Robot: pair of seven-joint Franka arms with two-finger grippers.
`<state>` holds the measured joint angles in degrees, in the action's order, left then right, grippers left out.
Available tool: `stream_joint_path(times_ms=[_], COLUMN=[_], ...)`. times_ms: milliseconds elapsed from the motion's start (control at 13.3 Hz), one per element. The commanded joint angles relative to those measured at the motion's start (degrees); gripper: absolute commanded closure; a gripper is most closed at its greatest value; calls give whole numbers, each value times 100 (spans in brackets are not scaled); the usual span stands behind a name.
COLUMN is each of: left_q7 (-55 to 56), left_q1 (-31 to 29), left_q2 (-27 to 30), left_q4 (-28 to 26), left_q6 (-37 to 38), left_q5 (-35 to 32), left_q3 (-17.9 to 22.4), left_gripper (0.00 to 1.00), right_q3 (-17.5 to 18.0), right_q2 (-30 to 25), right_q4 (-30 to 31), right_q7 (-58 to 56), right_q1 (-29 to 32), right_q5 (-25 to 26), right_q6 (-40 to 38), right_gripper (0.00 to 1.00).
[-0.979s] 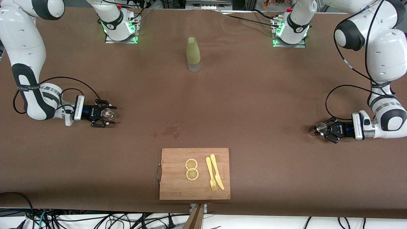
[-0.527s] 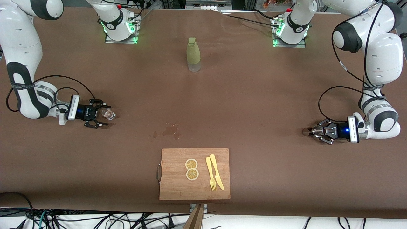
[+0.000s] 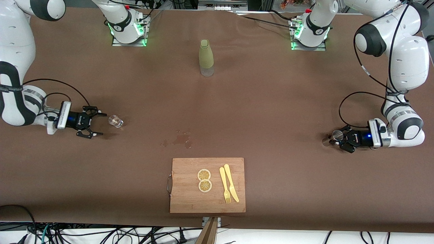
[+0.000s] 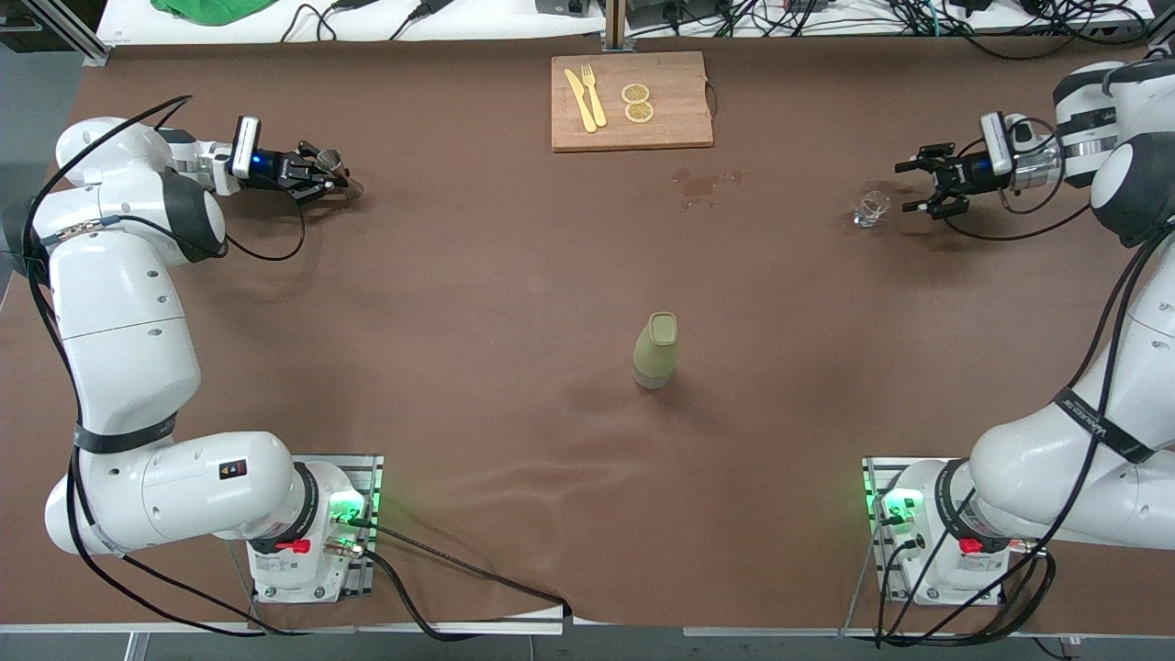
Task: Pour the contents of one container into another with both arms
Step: 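Open the right gripper off the glass while the left gripper releases the jigger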
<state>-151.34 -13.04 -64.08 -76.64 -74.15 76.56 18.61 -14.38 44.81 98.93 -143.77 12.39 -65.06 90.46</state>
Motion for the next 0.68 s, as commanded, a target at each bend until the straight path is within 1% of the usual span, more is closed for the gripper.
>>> stream_joint_path(times_ms=[0, 75, 151, 226, 301, 377, 452, 527, 603], left_q7=[-370, -379, -449, -475, -476, -441, -345, -39, 207], left_q1=[-14, -14, -14, -14, -14, -5, -5, -5, 3], left_q2=[19, 10, 10, 1, 1, 1, 1, 1, 10], left_q4=[-123, -132, -132, -167, -185, -194, -202, -203, -203], left_q6=[147, 147, 147, 138, 129, 129, 94, 85, 85], left_q5=[43, 34, 34, 34, 43, 43, 43, 43, 43], left_q3=[29, 29, 29, 29, 29, 29, 29, 29, 29], left_gripper=[87, 82, 80, 75, 73, 74, 80, 82, 82], right_q3=[-74, -74, -65, -57, -56, -39, -13, 14, 14], right_q2=[-227, -279, -315, -324, -332, -385, -481, -534, -535], right_q4=[-417, -636, -873, -1111, -1304, -1393, -1403, -1446, -1586], right_q7=[847, 1277, 1795, 2270, 2701, 3114, 3614, 4054, 4459], right_q1=[-35, -43, -43, -52, -78, -139, -175, -219, -306], right_q5=[379, 537, 652, 757, 819, 837, 863, 881, 925], right_q6=[-133, -247, -343, -379, -388, -388, -380, -345, -318], right_gripper=[0, 0, 0, 0, 0, 0, 0, 0, 0])
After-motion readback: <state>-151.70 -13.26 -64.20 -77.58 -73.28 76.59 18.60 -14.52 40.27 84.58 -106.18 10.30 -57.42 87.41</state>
